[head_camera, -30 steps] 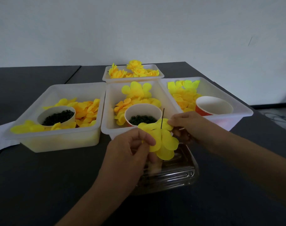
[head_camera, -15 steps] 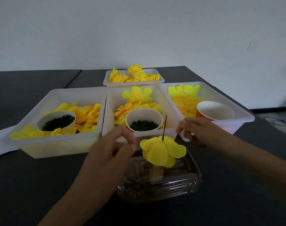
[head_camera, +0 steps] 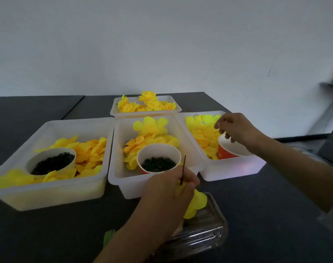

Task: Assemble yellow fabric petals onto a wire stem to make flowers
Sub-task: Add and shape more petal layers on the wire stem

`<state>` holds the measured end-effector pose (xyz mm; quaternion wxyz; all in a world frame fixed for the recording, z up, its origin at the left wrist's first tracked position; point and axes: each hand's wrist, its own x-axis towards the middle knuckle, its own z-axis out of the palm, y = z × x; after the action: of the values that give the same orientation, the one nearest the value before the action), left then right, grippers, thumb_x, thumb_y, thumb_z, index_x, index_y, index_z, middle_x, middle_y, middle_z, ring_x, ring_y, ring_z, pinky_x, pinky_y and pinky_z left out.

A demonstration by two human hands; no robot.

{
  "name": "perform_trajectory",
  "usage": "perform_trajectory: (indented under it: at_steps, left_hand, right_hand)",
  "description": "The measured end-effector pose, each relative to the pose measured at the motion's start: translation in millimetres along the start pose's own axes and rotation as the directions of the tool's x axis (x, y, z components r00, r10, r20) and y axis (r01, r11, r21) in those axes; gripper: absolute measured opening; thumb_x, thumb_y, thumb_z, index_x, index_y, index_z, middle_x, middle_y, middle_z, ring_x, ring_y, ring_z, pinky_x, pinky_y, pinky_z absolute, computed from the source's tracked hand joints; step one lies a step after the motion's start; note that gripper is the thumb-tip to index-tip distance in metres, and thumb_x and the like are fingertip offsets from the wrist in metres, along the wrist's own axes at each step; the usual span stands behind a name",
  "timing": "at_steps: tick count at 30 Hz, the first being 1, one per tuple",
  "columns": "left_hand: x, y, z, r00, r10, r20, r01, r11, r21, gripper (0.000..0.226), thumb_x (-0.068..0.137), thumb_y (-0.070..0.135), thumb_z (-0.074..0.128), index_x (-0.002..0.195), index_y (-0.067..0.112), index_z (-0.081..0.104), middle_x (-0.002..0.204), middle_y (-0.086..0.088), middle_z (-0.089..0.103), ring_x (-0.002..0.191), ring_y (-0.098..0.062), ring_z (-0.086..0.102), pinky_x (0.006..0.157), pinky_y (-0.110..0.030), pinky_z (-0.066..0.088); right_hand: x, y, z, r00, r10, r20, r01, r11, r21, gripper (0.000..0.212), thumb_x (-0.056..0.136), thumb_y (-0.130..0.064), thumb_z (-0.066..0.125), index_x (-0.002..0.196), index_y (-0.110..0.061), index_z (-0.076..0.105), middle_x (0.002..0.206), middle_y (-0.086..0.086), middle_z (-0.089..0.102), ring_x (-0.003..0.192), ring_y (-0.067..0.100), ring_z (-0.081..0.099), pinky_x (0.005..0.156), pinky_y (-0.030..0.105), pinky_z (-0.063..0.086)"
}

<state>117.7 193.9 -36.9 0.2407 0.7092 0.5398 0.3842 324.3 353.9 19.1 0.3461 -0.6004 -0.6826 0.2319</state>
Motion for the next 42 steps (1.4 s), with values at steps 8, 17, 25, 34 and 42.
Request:
perform_trajectory:
  at_steps: [8,17,25,34,42]
  left_hand:
    - [-3.8,-7.0,3.8,0.998,0.056,0.008,-0.055,0.995,-0.082,0.012,0.091,0.025,0.057,0.086,0.032,0.065,0.097,0.028,0.062,0.096,0.007,0.055,0.078,-0.004,0.039]
    - [-2.7,-9.2,2.4,0.998,0.066,-0.006,-0.066,0.997,-0.036,0.010,0.092,0.028,0.058,0.091,0.033,0.066,0.097,0.027,0.062,0.099,0.006,0.054,0.082,-0.009,0.041]
    - [-5.0,-4.6,-8.5,0.991,0.055,-0.123,-0.065,0.995,-0.080,0.026,0.090,0.048,0.051,0.114,0.042,0.057,0.115,0.024,0.058,0.110,0.004,0.053,0.089,-0.023,0.046]
    - [-3.2,15.9,-29.8,0.965,0.070,-0.254,-0.103,0.988,-0.118,0.016,0.090,0.028,0.056,0.104,0.032,0.063,0.110,0.019,0.063,0.106,0.002,0.054,0.079,-0.003,0.038]
    - [-9.5,16.4,-39.0,0.934,0.109,-0.341,-0.149,0.984,-0.094,0.020,0.093,0.012,0.058,0.093,0.029,0.067,0.096,0.025,0.065,0.095,0.007,0.058,0.072,-0.002,0.039]
  right_hand:
    - [40.4,25.9,50.5,0.934,0.003,0.359,0.316,0.466,-0.826,0.027,0.088,-0.037,0.059,0.115,-0.037,0.060,0.117,-0.002,0.055,0.122,0.027,0.038,0.104,0.044,0.021]
    - [55.1,38.4,78.7,0.890,0.104,0.444,0.384,0.355,-0.852,0.042,0.093,-0.026,0.047,0.133,-0.035,0.044,0.120,0.003,0.056,0.124,0.032,0.044,0.111,0.062,0.001]
    - [62.9,30.6,47.5,0.964,-0.097,0.249,0.249,0.666,-0.703,0.017,0.088,-0.016,0.052,0.078,-0.026,0.062,0.086,-0.011,0.056,0.099,0.019,0.053,0.090,0.040,0.023]
    - [49.3,40.2,42.4,0.911,-0.013,0.412,0.325,0.637,-0.699,0.036,0.078,-0.006,0.055,0.100,-0.033,0.049,0.090,-0.013,0.052,0.106,0.018,0.052,0.103,0.043,0.014]
    - [14.4,-13.2,-9.2,0.924,-0.380,-0.043,0.339,0.867,-0.364,0.011,0.080,-0.005,0.064,0.088,-0.012,0.062,0.091,0.002,0.065,0.093,0.026,0.059,0.092,0.035,0.039]
